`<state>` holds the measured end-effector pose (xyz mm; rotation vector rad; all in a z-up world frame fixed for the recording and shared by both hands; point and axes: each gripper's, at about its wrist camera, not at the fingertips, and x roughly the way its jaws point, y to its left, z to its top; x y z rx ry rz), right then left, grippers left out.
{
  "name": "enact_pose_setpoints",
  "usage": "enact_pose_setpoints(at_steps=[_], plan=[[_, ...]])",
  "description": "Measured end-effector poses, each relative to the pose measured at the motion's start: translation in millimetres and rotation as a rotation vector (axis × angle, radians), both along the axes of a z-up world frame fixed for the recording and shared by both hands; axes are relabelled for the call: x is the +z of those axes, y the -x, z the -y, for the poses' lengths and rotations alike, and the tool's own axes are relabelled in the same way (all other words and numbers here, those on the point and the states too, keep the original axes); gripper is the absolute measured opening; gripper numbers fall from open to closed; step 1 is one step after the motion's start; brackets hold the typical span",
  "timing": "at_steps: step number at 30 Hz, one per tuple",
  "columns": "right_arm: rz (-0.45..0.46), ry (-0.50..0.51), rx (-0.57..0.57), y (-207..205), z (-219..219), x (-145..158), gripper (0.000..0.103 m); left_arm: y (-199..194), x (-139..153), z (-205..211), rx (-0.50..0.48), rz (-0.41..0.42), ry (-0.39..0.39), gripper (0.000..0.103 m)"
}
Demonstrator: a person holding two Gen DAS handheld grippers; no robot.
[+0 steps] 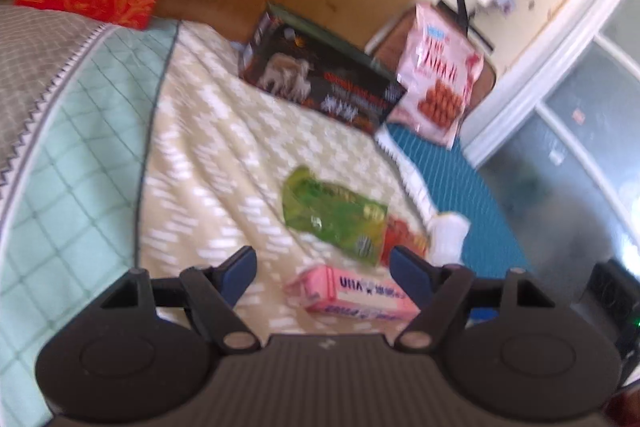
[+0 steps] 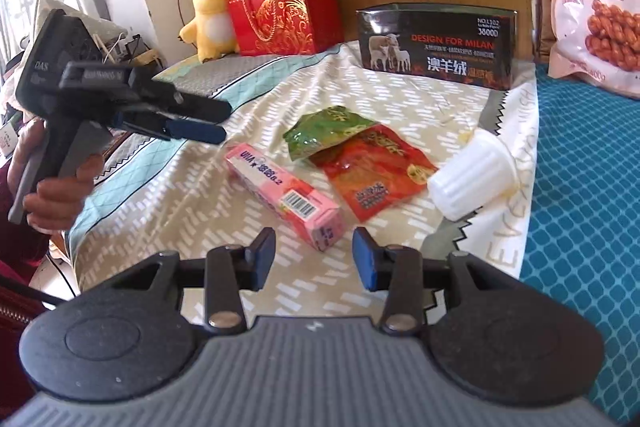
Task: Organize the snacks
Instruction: 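Move the left gripper to the pink UHA candy box and grasp it, then lift the pink candy box into the black tin box and release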
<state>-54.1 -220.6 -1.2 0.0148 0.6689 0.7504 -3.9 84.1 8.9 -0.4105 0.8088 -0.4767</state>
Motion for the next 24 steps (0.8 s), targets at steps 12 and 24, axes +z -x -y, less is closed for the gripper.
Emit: enact_pose_setpoints(at_steps=[12,24], plan=[[0.002,-0.045,0.026,2.4,-15.0,3.5,0.029,13.0,6.9,7.4,0.014,0.038,-0.002,0.068],[0.008,-0.066,-0.03,-10.2,-12.0,7.3,0.029,4.0,8.2,8.0,0.021,0.034,0.023,0.068]])
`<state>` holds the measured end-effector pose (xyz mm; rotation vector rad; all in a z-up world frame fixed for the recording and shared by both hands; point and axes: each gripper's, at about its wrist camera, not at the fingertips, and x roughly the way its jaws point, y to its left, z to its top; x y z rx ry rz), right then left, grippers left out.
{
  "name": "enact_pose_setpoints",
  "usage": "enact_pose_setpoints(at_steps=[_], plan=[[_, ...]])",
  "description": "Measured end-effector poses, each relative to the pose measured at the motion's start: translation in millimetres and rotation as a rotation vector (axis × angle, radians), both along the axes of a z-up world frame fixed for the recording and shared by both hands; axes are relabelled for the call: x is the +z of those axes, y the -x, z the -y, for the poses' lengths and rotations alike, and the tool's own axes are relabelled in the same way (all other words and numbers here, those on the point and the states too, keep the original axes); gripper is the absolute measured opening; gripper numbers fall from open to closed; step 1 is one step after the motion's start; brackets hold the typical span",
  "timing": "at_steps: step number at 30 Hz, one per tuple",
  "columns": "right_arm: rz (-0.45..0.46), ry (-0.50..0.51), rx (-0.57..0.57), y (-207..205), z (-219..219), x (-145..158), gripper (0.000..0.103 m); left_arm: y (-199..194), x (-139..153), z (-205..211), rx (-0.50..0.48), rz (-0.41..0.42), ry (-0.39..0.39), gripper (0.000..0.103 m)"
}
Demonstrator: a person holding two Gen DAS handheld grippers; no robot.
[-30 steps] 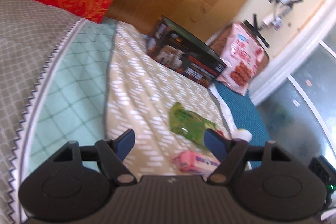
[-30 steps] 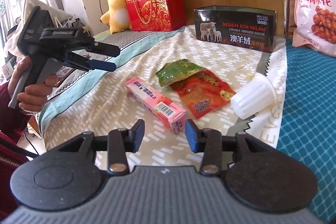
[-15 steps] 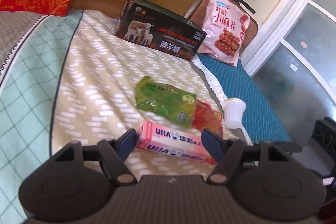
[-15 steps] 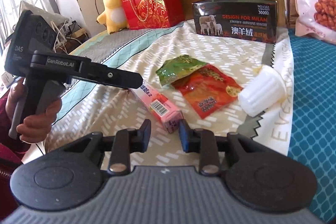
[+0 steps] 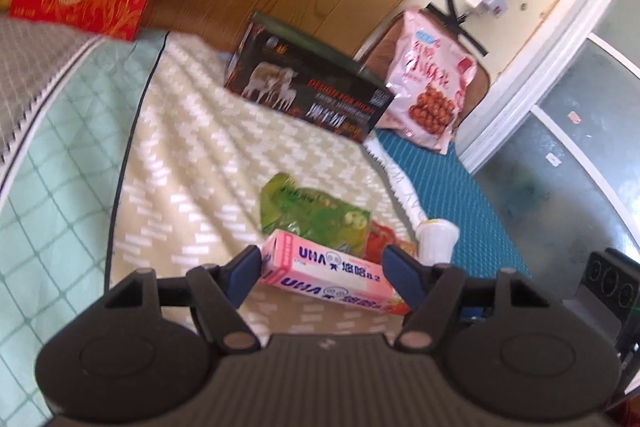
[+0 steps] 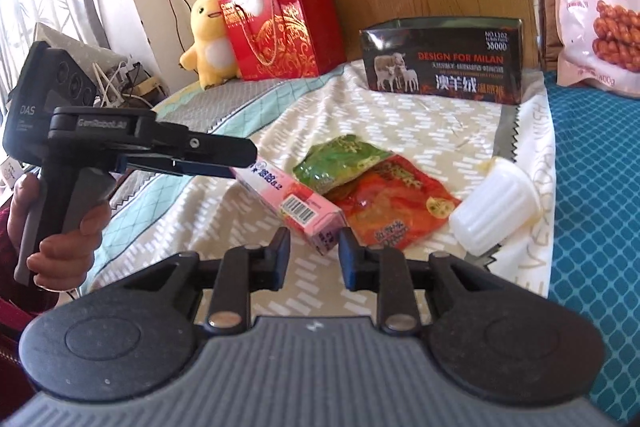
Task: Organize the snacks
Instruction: 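Lift the pink candy box into the black tin box and release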
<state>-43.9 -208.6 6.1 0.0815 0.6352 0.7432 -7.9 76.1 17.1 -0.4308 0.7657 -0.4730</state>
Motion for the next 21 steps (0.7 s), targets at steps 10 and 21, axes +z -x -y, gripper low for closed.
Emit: enact_pose_setpoints(at_steps=[10,21], plan=[[-0.002,0.0,-0.007,-7.3,-0.7,-3.1,0.029,-8.4,-11.6,-2.0,0.01,-0.022,0.013,0.068],[-0.017,0.023,-0.002,-8.0,-2.7,-8.8,0.03,-3.9,-11.8,-1.2,-0.003,0.01,0.006,0.07]])
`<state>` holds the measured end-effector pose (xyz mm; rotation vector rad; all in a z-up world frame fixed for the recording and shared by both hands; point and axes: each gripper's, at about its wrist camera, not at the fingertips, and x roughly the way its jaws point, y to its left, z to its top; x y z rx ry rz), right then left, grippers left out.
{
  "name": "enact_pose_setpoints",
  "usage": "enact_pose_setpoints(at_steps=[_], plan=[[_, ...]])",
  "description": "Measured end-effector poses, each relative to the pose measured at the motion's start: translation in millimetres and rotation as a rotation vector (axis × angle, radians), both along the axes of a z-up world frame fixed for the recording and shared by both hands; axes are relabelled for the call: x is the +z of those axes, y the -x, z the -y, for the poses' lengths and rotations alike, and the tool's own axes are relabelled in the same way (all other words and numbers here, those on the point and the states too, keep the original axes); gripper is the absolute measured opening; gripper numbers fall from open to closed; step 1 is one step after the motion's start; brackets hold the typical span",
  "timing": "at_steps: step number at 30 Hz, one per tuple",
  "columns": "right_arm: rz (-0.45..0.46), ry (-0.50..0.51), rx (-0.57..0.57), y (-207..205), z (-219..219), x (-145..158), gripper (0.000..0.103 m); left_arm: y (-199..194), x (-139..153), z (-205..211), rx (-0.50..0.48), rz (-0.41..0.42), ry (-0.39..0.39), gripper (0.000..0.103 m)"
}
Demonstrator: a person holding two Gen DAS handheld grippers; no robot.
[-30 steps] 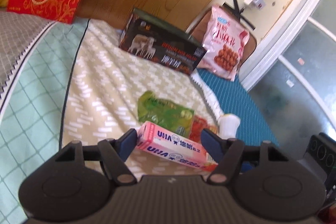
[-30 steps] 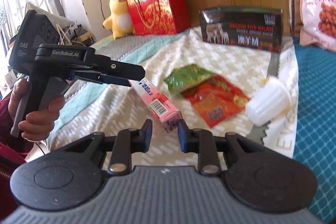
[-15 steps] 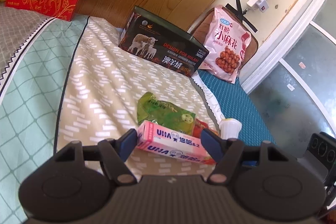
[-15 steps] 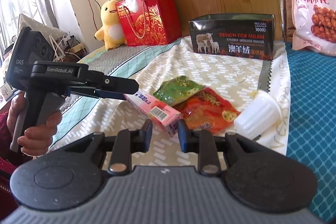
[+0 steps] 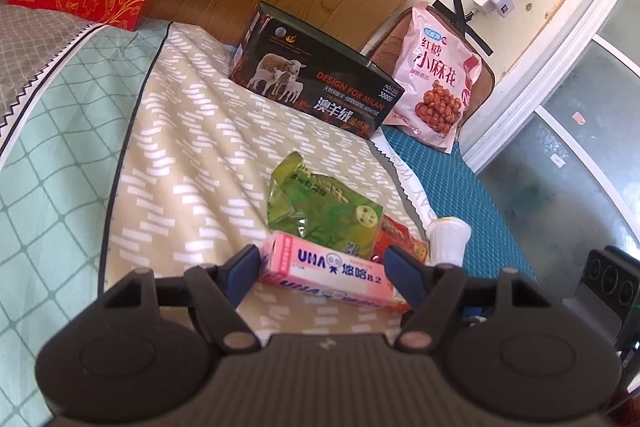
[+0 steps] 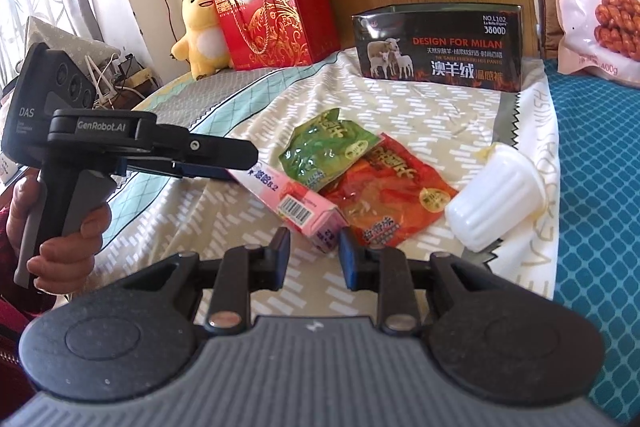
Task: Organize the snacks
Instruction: 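Lift the pink candy box into the black tin box and release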
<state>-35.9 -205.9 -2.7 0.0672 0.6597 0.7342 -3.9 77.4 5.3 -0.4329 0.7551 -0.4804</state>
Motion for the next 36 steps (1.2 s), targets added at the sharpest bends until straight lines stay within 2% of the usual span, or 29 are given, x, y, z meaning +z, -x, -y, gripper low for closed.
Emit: enact_pose_setpoints(at_steps=[12,25,30,36], plan=[[0.034,-0.016,0.017,1.3,-2.9,12.2,0.03,6.8,16.9,-9.8,0.016,0.053,0.029,0.07],[0.064,-0.02,0.017,-3.0,-3.8,19.2,0.03,3.7,22.8,-10.9,0.018,0.065,0.042,0.07],[0.106,-0.035,0.014,-14.0,-4.2,28.8,0.03,-11.1,38.9,-10.8,0.014,0.099,0.026,0.07],[0.157,-0.018,-0.015,-48.7,-12.3,40.9,0.03,-50.4,62.4,-5.6,0.018,0.161,-0.011,0.07]])
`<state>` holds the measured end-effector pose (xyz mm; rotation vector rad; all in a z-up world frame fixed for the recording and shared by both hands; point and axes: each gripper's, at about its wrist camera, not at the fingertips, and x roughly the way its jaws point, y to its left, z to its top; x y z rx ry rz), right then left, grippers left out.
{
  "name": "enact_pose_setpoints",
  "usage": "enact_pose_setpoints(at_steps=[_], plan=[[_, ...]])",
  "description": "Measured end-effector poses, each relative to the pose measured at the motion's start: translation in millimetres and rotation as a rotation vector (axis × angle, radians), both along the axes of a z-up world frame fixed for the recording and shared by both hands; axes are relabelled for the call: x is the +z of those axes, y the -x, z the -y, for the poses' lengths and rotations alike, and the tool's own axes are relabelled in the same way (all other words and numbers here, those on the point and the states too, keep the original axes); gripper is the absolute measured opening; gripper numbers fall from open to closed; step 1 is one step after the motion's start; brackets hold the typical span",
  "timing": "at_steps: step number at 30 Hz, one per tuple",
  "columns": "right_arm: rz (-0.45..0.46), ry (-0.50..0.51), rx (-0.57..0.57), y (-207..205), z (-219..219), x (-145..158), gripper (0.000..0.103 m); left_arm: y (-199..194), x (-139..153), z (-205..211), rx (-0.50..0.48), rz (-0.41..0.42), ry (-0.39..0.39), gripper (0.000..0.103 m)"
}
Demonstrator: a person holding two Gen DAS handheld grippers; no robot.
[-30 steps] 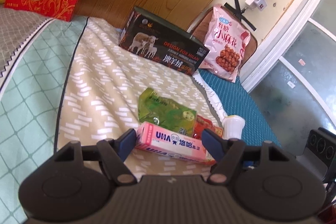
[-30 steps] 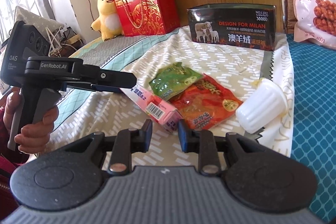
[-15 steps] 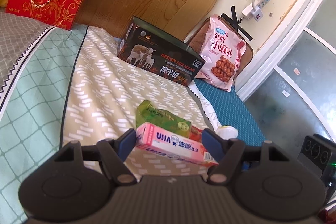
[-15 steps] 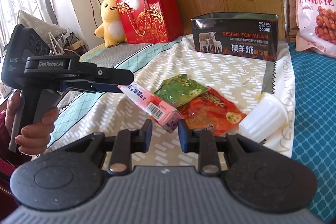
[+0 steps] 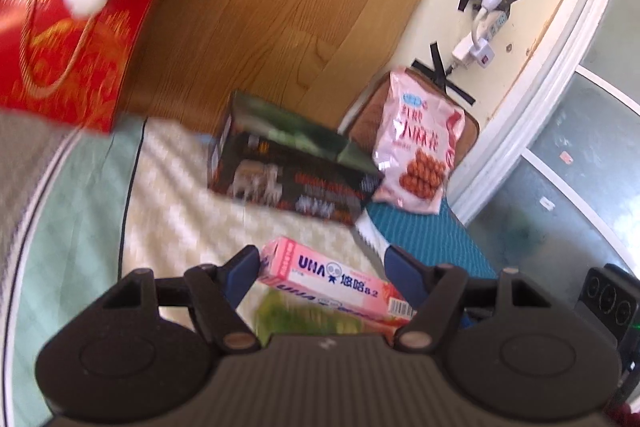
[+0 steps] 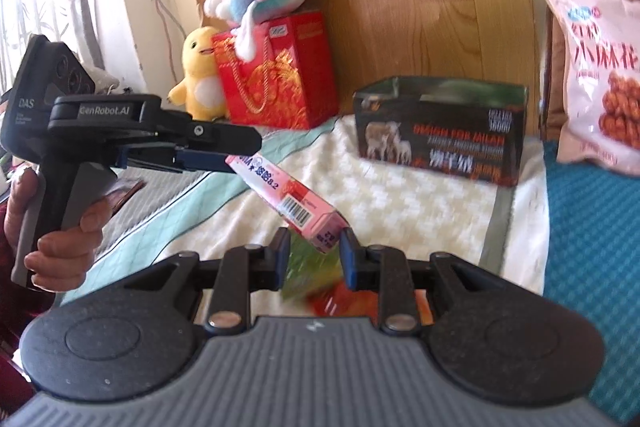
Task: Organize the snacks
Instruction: 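Lift the pink candy box into the black tin box and release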
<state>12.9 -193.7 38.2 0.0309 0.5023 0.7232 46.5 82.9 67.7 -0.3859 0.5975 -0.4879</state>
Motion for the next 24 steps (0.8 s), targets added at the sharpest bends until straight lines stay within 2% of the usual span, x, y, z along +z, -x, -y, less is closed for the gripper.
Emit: enact_pose_setpoints(at_steps=[4,8,11,14,16,17,19,22,24], plan=[[0.047,0.013,-0.029,-34.5,-5.6,12.0,0.03,-37.7,20.7,7.0,0.01,0.051,-0.013,0.073],[0.064,-0.038,-0.09,-78.1,1.7,23.5,0.03,-84.6,31.6,17.4,0.021,0.062,-0.027,0.073],[0.076,-0.07,-0.172,-115.9,8.6,26.3,0.03,-125.9,29.6,26.3,0.018,0.036,-0.01,0.073],[0.084,-0.055,-0.258,-153.1,9.9,22.3,0.032,-168.4,19.3,40.3,0.037,0.01,-0.021,0.073],[0.078,-0.029,-0.339,-168.8,13.4,17.4,0.041,-190.9,8.5,49.5,0.06,-0.025,-0.059,0.074],[0.069,-0.026,-0.361,-171.4,16.0,16.5,0.047,-197.0,3.9,52.2,0.072,-0.044,-0.076,0.074],[0.053,-0.055,-0.364,-165.8,28.7,15.8,0.047,-197.8,-1.5,50.7,0.076,-0.065,-0.069,0.074],[0.046,-0.078,-0.336,-140.5,47.5,14.4,0.048,-176.6,-1.5,39.5,0.054,-0.049,-0.029,0.075],[0.02,-0.078,-0.286,-119.4,57.3,11.1,0.052,-158.9,-0.3,33.6,0.029,-0.056,-0.003,0.077]])
